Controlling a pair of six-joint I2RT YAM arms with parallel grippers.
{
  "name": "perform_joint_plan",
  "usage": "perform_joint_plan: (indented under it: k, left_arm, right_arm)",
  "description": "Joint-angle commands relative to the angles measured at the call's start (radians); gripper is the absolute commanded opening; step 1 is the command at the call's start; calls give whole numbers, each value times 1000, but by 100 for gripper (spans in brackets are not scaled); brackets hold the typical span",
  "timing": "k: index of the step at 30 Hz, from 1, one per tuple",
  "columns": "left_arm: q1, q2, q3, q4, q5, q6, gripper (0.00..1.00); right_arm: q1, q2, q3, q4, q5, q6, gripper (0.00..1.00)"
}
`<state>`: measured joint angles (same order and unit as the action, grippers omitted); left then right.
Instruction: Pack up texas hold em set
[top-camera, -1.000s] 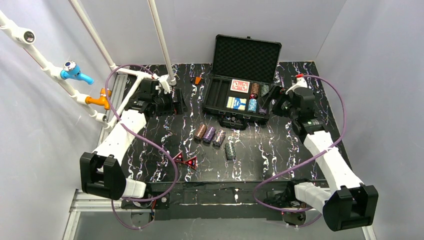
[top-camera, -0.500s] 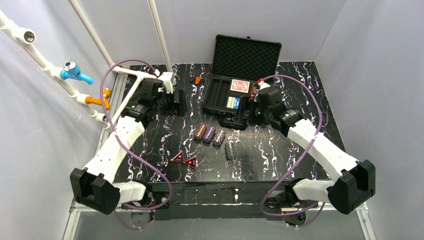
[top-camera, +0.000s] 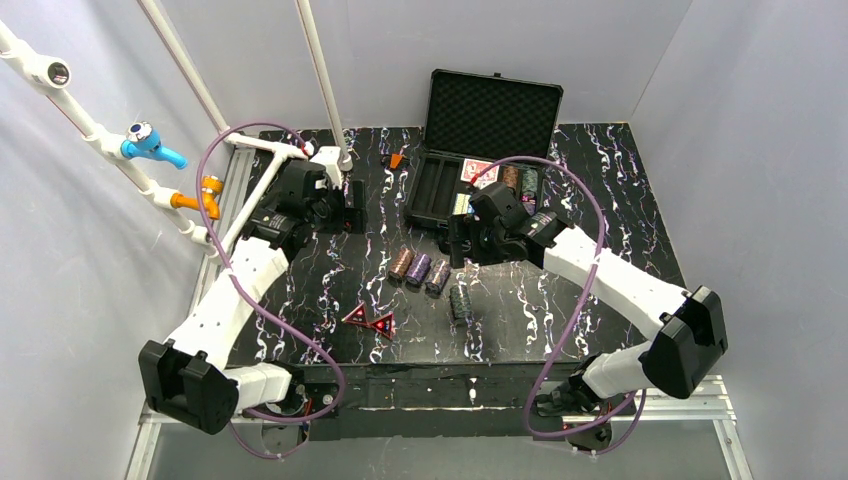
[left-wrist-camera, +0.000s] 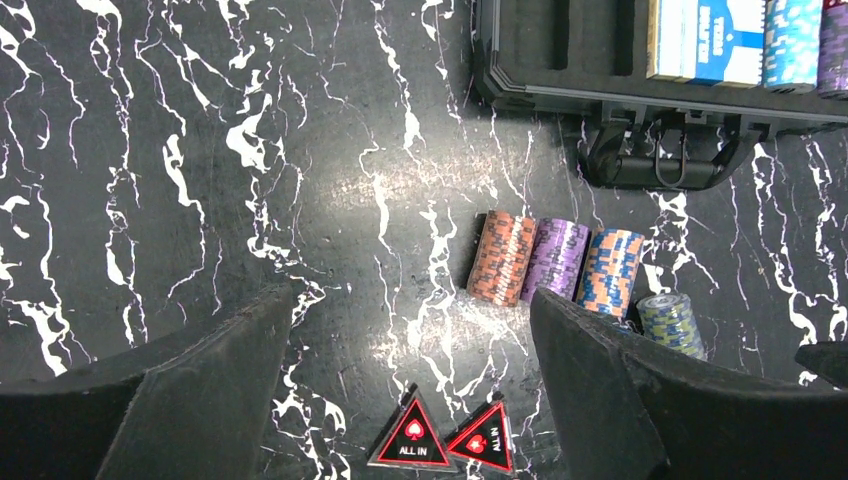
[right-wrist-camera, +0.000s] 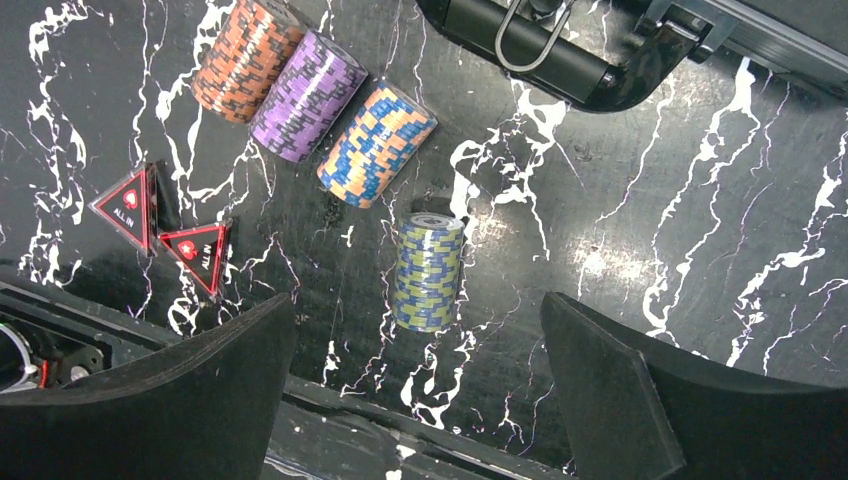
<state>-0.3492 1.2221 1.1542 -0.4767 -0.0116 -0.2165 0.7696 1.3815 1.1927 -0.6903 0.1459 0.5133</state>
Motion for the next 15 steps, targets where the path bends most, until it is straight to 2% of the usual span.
perform_joint_plan:
  k: [1,15]
  left_arm:
    - [-2,-77,-44,2,-19,24,87]
    - [-26,-158,-91,9,-79,34,85]
  right_arm:
    - [21,19,10,-4,22,-5,100]
    - [55,40,-28,-2,0,46,100]
